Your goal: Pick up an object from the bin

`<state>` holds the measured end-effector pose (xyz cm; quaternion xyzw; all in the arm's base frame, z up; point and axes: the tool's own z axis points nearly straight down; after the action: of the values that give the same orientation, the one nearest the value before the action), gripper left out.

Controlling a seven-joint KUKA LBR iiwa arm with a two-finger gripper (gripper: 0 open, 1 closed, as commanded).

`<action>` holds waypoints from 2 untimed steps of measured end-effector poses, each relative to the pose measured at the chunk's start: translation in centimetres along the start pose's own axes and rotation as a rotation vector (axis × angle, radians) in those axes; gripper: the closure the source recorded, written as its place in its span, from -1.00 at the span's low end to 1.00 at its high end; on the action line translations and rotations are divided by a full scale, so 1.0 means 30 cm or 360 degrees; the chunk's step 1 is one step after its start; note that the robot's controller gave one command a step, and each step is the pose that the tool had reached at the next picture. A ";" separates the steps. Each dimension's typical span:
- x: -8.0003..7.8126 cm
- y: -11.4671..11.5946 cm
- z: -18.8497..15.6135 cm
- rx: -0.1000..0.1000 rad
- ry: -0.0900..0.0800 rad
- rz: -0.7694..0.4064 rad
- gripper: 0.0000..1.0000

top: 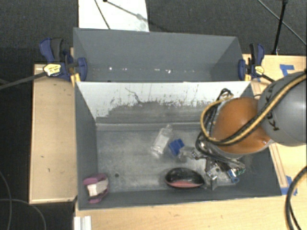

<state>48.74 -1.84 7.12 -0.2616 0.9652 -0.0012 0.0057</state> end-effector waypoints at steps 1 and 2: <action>-0.099 0.164 0.001 -0.0004 -0.0001 0.0288 -1.00; -0.032 0.048 -0.290 0.0000 0.0006 0.0513 -1.00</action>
Offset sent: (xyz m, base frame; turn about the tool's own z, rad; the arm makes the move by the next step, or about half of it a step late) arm -0.0012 0.0557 -0.0012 0.1826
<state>48.74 -0.10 15.84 -0.1035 0.9946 -0.0007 0.0040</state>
